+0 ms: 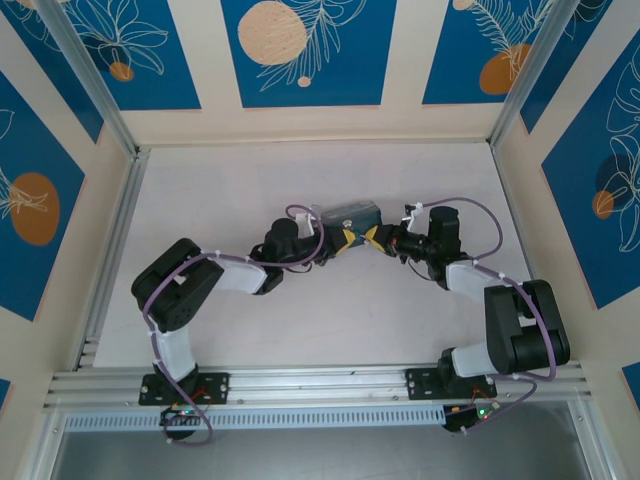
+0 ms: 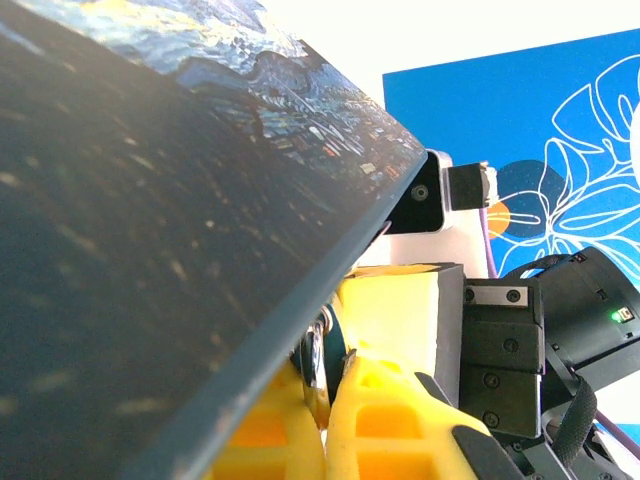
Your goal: Unlock the padlock with the key
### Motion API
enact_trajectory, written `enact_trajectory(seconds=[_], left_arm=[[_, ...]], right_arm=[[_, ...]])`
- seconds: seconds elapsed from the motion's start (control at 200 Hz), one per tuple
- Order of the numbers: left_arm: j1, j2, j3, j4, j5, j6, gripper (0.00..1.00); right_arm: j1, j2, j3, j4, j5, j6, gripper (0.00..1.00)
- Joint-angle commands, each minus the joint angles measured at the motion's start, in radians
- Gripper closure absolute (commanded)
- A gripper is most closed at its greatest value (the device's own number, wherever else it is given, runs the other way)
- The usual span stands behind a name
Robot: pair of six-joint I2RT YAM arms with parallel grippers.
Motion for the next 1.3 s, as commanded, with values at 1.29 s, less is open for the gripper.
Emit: enact_trajectory(seconds=[1.29], left_arm=[[-0.032, -0.047, 0.008, 0.066, 0.202, -0.019, 1.0]], right_arm=[[0.029, -0.104, -0.052, -0.111, -0.144, 0.112, 1.0]])
